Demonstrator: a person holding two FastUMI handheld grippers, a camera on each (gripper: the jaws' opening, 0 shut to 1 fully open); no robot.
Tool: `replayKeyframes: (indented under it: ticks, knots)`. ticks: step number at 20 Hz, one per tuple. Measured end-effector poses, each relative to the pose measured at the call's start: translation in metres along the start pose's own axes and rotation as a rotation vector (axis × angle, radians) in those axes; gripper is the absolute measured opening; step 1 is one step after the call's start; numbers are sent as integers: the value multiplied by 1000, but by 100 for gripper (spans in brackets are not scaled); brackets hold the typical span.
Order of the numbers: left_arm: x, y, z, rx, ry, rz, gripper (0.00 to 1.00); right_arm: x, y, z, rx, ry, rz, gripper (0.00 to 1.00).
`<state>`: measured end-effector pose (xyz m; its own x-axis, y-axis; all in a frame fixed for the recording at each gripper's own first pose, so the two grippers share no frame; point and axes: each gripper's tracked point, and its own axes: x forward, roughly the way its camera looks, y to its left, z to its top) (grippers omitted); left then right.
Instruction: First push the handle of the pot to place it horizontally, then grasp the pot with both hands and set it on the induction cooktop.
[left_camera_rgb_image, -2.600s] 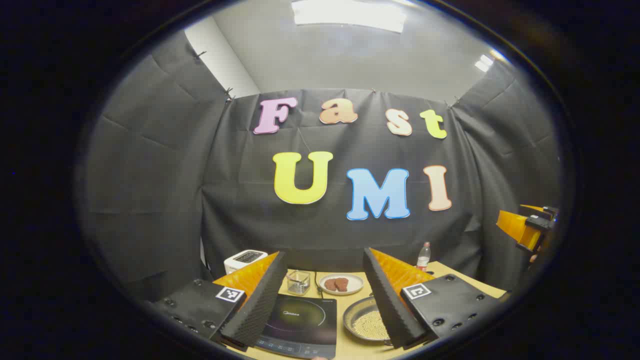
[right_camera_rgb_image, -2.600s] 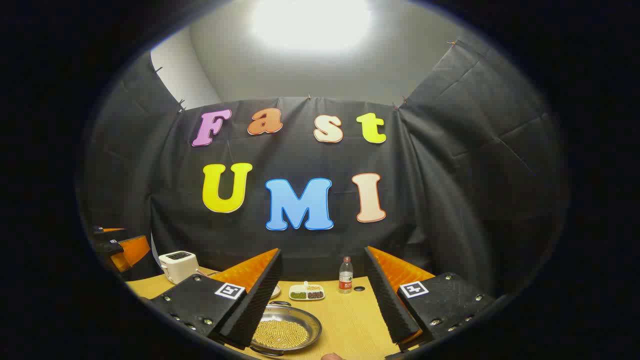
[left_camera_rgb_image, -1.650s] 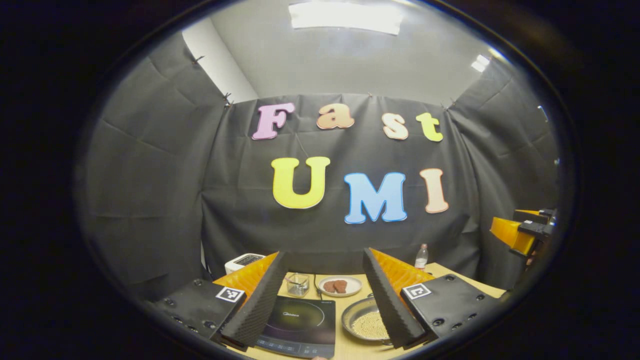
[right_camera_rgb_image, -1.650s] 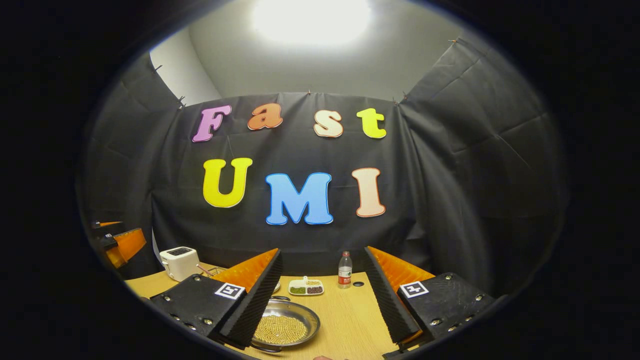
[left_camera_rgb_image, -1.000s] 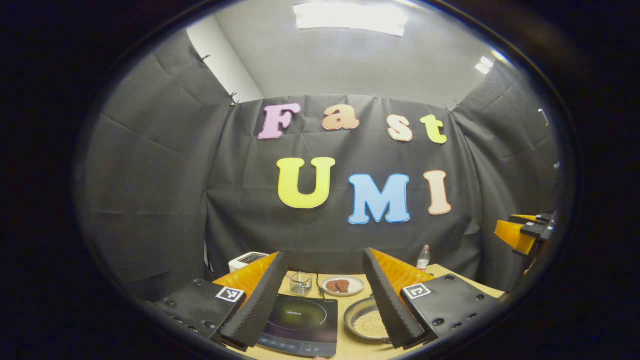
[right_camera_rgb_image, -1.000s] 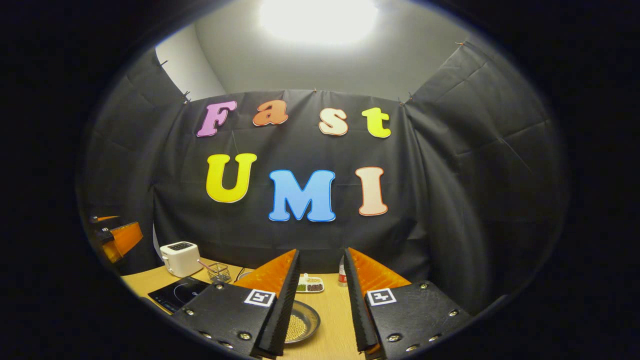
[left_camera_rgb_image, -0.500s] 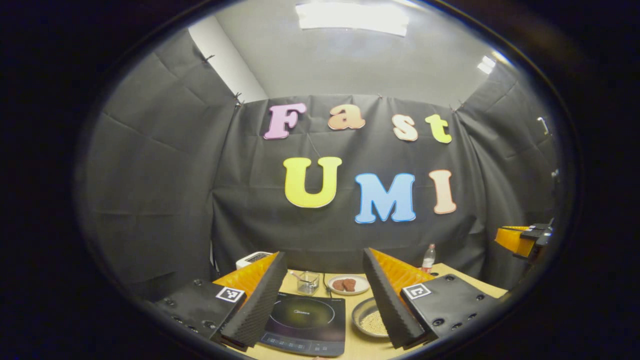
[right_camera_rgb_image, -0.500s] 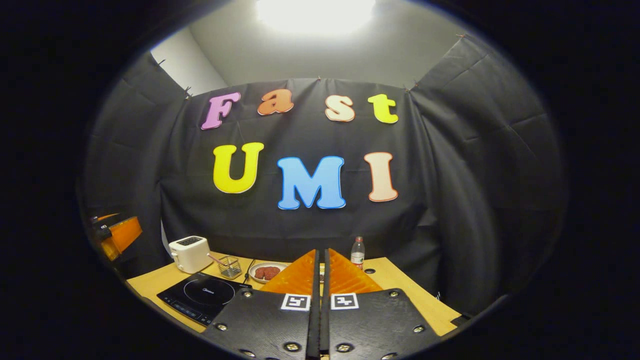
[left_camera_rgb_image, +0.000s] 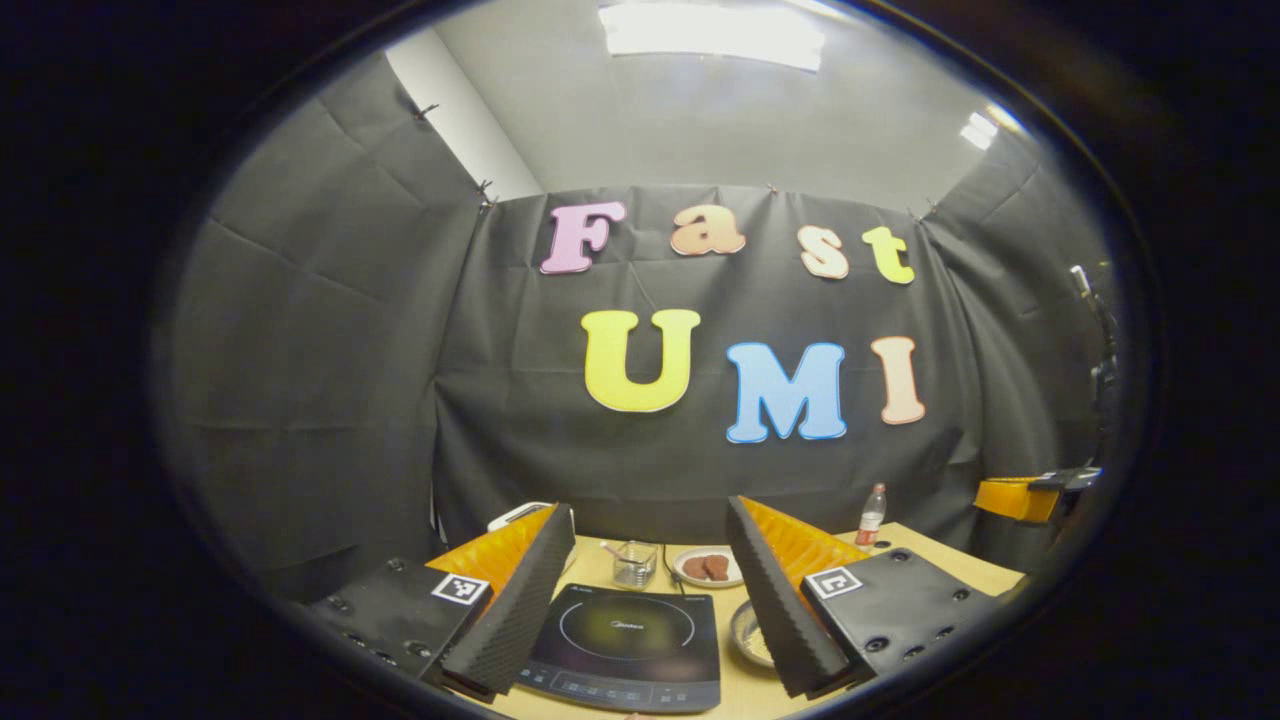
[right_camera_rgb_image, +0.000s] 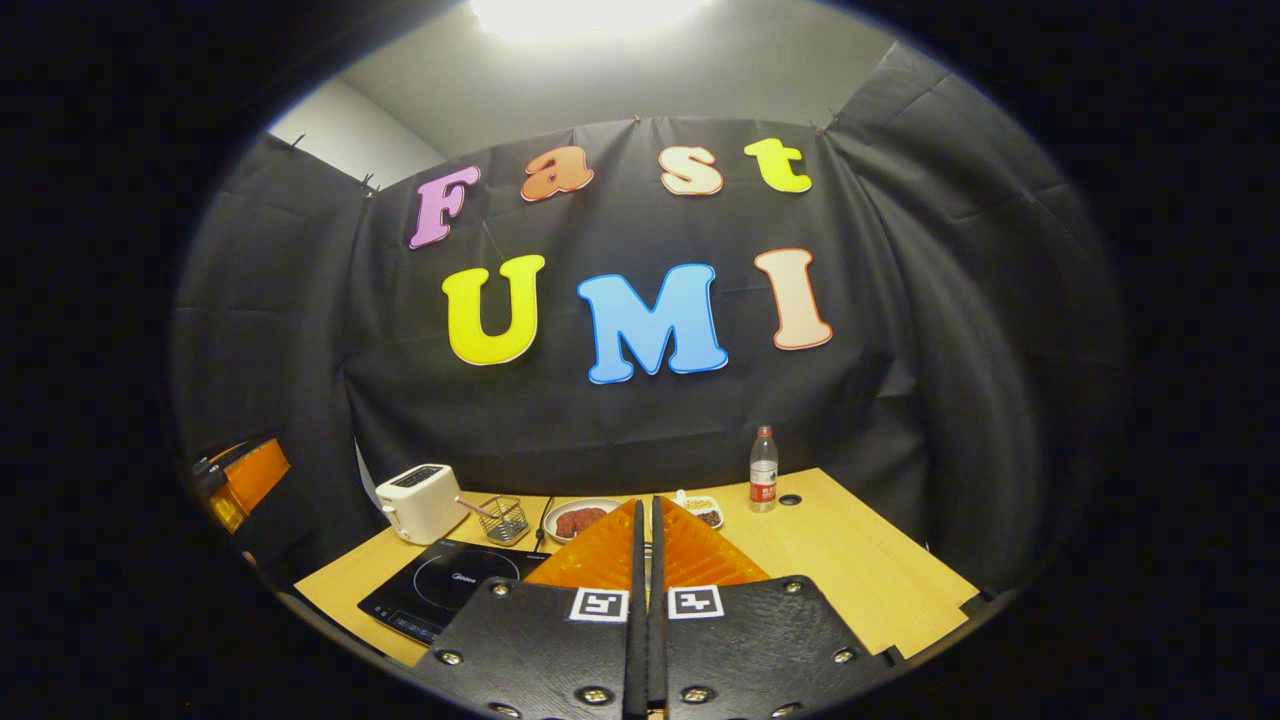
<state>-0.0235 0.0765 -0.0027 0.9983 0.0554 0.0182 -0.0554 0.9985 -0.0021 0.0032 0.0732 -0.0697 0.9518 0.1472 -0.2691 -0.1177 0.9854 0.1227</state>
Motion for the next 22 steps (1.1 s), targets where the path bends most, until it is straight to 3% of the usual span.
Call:
replayKeyframes:
  ticks: [5, 7, 10, 13, 14, 22]
  knots:
    - [1, 37, -11, -9, 10, 10, 99, 9, 28, -26, -13, 66, 32, 0]
    - [-2, 50, -12, -17, 13, 32, 95, 12, 44, -40, -19, 108, 73, 0]
    - [-1, 60, -21, -15, 23, 64, 100, 18, 70, -65, -22, 179, 156, 0]
    - [4, 68, -22, -20, 21, 109, 95, 25, 91, -89, -44, 249, 241, 0]
    - [5, 67, -25, -26, 27, 117, 99, 27, 95, -101, -57, 272, 262, 0]
    - [3, 66, -21, 15, 34, 177, 99, 26, 119, -175, -97, 483, 413, 0]
